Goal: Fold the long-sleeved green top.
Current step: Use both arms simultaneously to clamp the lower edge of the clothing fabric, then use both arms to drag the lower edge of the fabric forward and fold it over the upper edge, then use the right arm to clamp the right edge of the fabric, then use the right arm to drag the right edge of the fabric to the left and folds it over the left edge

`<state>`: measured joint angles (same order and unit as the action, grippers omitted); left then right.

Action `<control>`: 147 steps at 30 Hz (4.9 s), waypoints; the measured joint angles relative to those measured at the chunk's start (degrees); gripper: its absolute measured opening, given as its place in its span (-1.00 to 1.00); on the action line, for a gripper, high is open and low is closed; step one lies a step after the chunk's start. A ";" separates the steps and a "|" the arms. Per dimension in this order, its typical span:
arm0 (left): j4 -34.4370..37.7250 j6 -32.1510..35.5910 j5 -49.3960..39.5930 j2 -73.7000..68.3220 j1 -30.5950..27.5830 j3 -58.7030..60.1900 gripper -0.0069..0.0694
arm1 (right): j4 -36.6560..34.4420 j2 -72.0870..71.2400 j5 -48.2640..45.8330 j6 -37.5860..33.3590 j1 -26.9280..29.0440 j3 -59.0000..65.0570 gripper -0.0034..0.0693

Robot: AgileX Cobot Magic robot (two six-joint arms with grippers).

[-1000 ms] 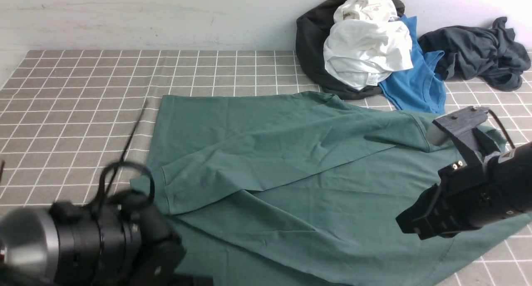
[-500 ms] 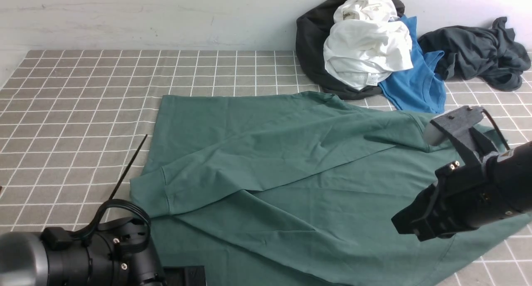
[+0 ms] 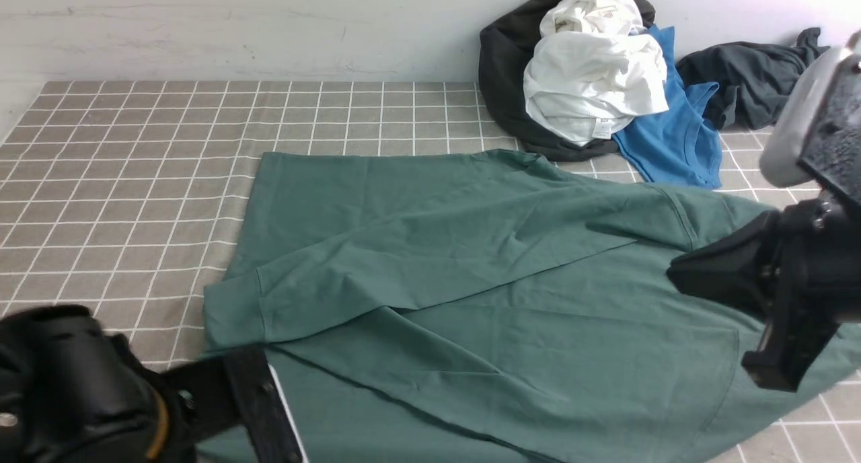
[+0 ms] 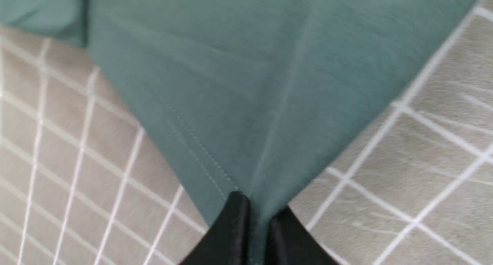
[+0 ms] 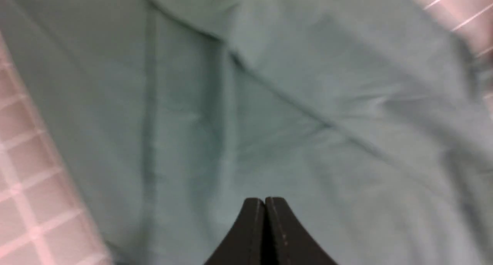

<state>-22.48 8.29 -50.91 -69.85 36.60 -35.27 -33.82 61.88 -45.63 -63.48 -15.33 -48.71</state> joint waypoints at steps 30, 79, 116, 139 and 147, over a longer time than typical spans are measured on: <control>12.05 -2.27 1.75 4.08 -11.31 -3.04 -0.78 | 45.39 22.15 20.18 14.58 0.00 16.44 -0.86; 7.47 -11.73 -5.46 -46.61 -27.27 -76.39 0.19 | 23.47 52.49 -2.36 38.34 0.43 -43.46 -0.38; 3.13 -21.72 6.86 26.43 -27.62 3.90 -0.84 | 30.11 52.68 -17.31 54.60 19.23 -46.14 0.29; 7.53 -21.80 13.72 26.43 -27.62 4.44 -0.84 | 37.75 61.54 -19.38 58.93 24.71 -46.75 -0.74; 8.58 -21.80 15.40 26.43 -27.62 4.51 -0.84 | 29.02 52.79 -24.91 59.91 22.78 -59.90 -0.82</control>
<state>-13.90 -13.51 -35.52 -43.42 8.98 -30.76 -4.80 114.66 -70.54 -3.57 7.45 -108.61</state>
